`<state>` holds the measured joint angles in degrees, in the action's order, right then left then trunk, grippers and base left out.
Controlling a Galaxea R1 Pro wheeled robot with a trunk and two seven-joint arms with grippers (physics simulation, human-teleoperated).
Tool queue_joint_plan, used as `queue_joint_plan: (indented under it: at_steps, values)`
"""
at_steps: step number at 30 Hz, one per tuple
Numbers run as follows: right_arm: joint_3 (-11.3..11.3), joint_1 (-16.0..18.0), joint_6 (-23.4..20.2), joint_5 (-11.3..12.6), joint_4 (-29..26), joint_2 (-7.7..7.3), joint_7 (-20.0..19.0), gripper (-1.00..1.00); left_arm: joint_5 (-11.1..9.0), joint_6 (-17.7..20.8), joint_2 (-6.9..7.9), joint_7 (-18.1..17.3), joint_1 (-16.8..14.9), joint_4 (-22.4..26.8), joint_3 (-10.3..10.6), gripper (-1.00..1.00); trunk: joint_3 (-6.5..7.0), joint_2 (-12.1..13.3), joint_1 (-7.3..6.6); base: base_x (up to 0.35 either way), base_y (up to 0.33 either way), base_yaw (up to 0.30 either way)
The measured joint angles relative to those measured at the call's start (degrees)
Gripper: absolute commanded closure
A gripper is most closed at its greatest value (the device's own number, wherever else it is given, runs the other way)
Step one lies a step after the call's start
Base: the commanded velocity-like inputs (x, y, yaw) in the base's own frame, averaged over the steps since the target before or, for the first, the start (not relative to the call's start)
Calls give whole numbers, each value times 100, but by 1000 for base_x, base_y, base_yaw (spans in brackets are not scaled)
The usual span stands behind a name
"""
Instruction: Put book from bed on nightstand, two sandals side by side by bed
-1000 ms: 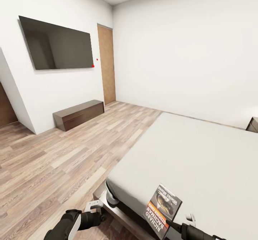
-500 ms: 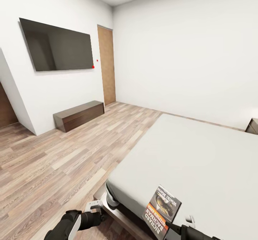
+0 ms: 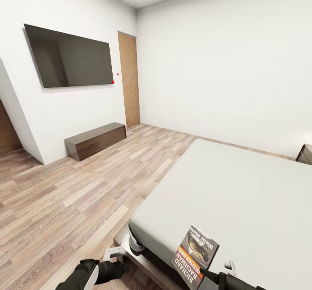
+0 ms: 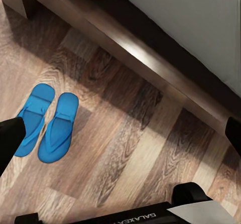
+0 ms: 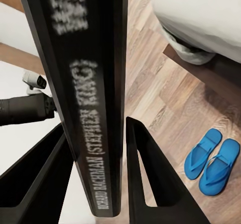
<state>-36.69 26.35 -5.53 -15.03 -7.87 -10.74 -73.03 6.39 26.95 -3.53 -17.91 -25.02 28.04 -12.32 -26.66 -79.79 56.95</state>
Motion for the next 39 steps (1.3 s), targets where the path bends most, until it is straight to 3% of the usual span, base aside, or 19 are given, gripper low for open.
queue_joint_plan:
  at_steps: [2,8,13,17,27,39]
  values:
    - [2,0,0,0,0,2,2,100,2,-210,0,-2,0,-160,-2,-100,36,80,-44,0,0,0]
    - [3,1,0,-3,0,10,3,100,3,-273,0,-2,0,-209,-5,-100,144,321,-176,0,0,0]
    - [10,0,0,-708,4,40,19,100,-5,-274,0,-2,0,-232,-3,-100,233,522,-286,0,0,0]
    - [-5,0,0,-916,6,49,35,100,-6,-275,0,-3,0,-252,-3,-100,305,682,-374,0,0,0]
    - [1,-2,0,-974,58,53,62,100,-5,-283,0,-3,0,-258,6,-100,324,724,-396,0,0,0]
    - [-8,-2,0,-972,210,54,63,100,-6,-284,-5,-3,-1,-258,6,-100,539,1204,-659,0,0,0]
